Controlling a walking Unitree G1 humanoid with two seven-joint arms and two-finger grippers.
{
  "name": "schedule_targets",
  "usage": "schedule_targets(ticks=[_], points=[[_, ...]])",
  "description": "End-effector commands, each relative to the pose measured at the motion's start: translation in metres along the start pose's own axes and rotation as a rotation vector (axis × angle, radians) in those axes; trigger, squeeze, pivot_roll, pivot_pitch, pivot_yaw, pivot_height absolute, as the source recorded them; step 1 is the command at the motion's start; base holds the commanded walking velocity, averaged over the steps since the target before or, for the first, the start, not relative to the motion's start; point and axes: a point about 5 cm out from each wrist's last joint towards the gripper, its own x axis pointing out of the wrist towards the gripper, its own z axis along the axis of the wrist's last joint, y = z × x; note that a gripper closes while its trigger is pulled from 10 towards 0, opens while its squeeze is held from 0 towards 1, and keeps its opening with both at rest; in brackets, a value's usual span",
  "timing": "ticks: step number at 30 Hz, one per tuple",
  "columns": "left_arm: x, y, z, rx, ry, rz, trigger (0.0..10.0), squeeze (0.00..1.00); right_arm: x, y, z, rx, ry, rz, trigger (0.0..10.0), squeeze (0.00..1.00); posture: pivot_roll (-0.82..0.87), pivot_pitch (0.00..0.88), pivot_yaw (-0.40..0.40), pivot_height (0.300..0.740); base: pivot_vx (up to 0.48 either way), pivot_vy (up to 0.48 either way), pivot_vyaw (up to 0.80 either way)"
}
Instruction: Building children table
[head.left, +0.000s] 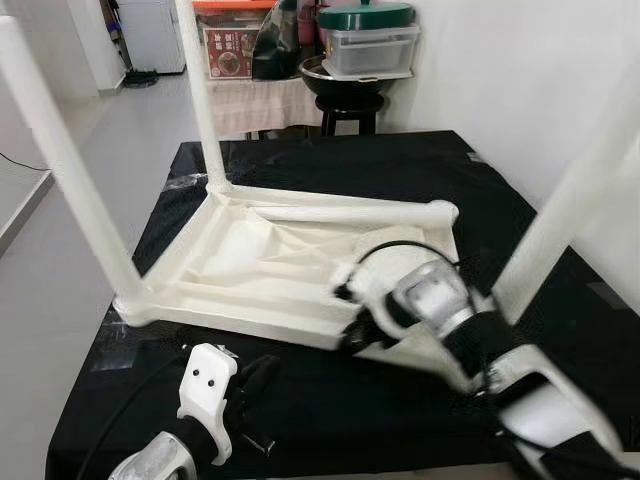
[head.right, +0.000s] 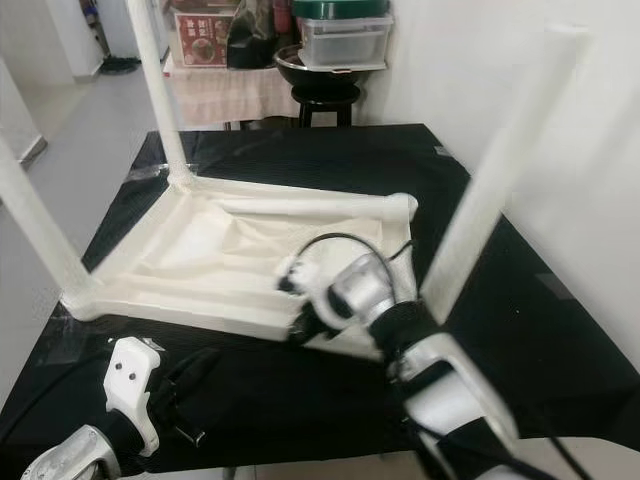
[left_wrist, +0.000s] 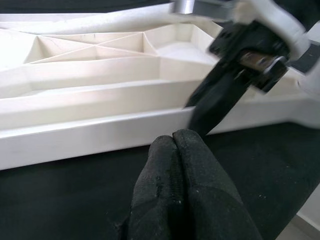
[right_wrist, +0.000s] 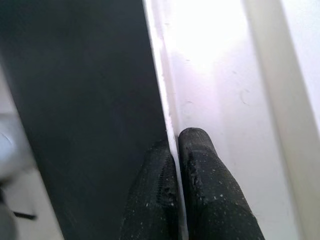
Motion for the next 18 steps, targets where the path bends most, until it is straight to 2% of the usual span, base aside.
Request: schedule_targets(ticks=[1, 3, 5, 6, 8, 9, 11, 18], points=[[-0.001, 0.001, -0.001, 0.006, 0.008, 0.004, 10.0, 0.0, -0.007, -0.005, 0.008, 0.066, -0.079, -0.074, 0.0, 0.0, -0.02, 0.0, -0.024, 0.74, 0.0, 0.0, 0.0], [-0.001, 0.001, -0.001, 0.007, 0.008, 0.004, 10.0, 0.0, -0.001, -0.004, 0.009, 0.098, -0.09, -0.107, 0.0, 0.0, -0.02, 0.0, -0.025, 0.74, 0.0, 0.0, 0.0], [-0.001, 0.001, -0.001, 0.008, 0.007, 0.005, 10.0, 0.0, 0.007, -0.005, 0.011, 0.176, -0.121, -0.192, 0.0, 0.0, -0.02, 0.0, -0.025, 0.74, 0.0, 0.0, 0.0], [-0.001, 0.001, -0.001, 0.008, 0.007, 0.005, 10.0, 0.0, 0.007, -0.005, 0.011, 0.176, -0.121, -0.192, 0.0, 0.0, -0.02, 0.0, -0.025, 0.74, 0.0, 0.0, 0.0], [-0.001, 0.001, -0.002, 0.008, 0.007, 0.007, 10.0, 0.0, 0.009, -0.008, 0.011, 0.244, -0.155, -0.277, 0.0, 0.0, -0.02, 0.0, -0.028, 0.74, 0.0, 0.0, 0.0], [-0.001, 0.001, -0.002, 0.008, 0.007, 0.007, 10.0, 0.0, 0.009, -0.008, 0.011, 0.244, -0.155, -0.277, 0.0, 0.0, -0.02, 0.0, -0.028, 0.74, 0.0, 0.0, 0.0], [0.0, 0.0, -0.002, 0.008, 0.007, 0.008, 10.0, 0.0, 0.007, -0.01, 0.01, 0.3, -0.18, -0.349, 0.0, 0.0, -0.02, 0.0, -0.029, 0.74, 0.0, 0.0, 0.0], [0.0, 0.0, -0.003, 0.007, 0.01, 0.005, 10.0, 0.0, 0.002, -0.008, 0.005, 0.335, -0.168, -0.348, 0.0, 0.0, -0.02, 0.0, -0.029, 0.74, 0.0, 0.0, 0.0]])
